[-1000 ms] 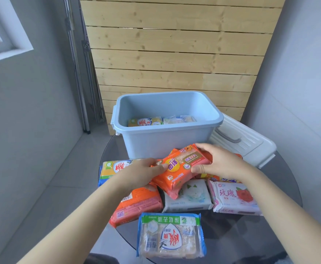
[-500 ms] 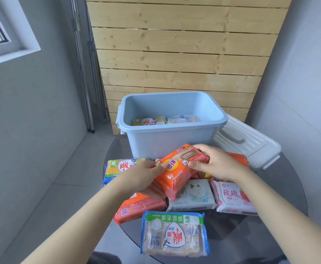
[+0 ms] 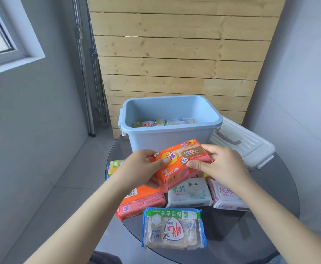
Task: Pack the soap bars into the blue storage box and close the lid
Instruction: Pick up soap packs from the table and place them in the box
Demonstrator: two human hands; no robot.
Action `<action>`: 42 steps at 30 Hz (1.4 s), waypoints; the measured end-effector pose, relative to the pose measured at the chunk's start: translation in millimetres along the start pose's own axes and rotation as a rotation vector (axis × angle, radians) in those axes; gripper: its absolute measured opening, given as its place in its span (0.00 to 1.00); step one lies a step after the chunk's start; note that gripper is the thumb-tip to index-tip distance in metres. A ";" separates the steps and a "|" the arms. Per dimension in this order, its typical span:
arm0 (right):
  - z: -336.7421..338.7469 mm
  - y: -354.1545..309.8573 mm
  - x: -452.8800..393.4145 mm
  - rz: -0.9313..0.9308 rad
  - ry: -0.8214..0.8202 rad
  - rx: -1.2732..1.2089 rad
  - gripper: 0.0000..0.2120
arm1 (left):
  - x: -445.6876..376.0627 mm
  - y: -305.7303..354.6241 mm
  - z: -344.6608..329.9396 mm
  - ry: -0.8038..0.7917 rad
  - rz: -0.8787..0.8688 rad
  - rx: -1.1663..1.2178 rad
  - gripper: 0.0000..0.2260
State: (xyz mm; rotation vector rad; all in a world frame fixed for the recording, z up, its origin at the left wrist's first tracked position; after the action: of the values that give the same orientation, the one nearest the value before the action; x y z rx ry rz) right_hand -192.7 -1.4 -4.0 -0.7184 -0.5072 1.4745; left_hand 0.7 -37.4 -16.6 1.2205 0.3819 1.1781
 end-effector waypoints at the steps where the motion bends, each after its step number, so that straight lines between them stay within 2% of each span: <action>1: 5.9 -3.2 3.7 -0.004 0.020 -0.006 0.20 | 4.6 7.0 1.4 0.010 -0.023 -0.013 0.14; 6: 31.9 -21.5 12.3 0.015 0.121 -0.020 0.28 | 17.0 41.7 11.7 0.042 -0.117 -0.027 0.14; 11: 62.0 -44.4 6.3 0.021 0.264 -0.027 0.26 | 16.1 82.7 31.1 0.110 -0.217 -0.088 0.14; 14: 75.1 -55.9 -7.2 -0.009 0.319 -0.008 0.29 | 6.3 103.1 46.3 0.149 -0.226 -0.106 0.16; 16: 78.6 -58.1 -21.9 -0.034 0.324 -0.025 0.25 | -5.9 112.4 55.5 0.167 -0.214 -0.112 0.19; 21: 71.8 -52.0 -71.8 -0.095 0.252 -0.090 0.14 | -48.3 122.6 68.6 0.207 -0.167 -0.081 0.19; 24: 65.2 -41.3 -107.1 -0.144 0.205 -0.121 0.17 | -85.7 120.2 76.1 0.227 -0.143 -0.064 0.18; 28: 48.6 -15.7 -148.2 -0.243 0.130 -0.100 0.17 | -131.7 105.7 71.3 0.148 -0.105 0.002 0.14; 30: 40.4 -1.7 -171.4 -0.271 0.096 -0.053 0.16 | -154.8 97.4 67.8 0.082 -0.075 0.078 0.15; 32: 34.9 9.9 -185.7 -0.298 0.058 0.002 0.17 | -171.4 90.6 64.8 0.022 -0.054 0.155 0.19; 35: 27.5 20.6 -194.8 -0.351 0.002 0.151 0.20 | -187.0 85.5 56.3 -0.027 -0.064 0.104 0.25; 39: 17.1 25.8 -196.4 -0.379 -0.087 0.411 0.19 | -196.4 80.2 45.8 0.040 -0.058 -0.137 0.26; 42: 13.6 28.7 -198.2 -0.408 -0.093 0.531 0.19 | -202.7 74.2 43.4 0.090 -0.046 -0.149 0.24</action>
State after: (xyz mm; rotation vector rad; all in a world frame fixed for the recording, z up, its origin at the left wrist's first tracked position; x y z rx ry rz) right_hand -233.5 -197.5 8.9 -0.1152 -0.2873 1.1823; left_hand -84.7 -240.0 -5.1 1.0278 0.3805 1.2027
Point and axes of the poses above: each hand's wrist, its own x-axis away from the middle knuckle, its own z-axis out of the back of the hand, y = z × x, the point moved 6 cm from there along -x, towards the middle knuckle, and after that the axes turned 5 degrees about -y, right-handed, at the moved point
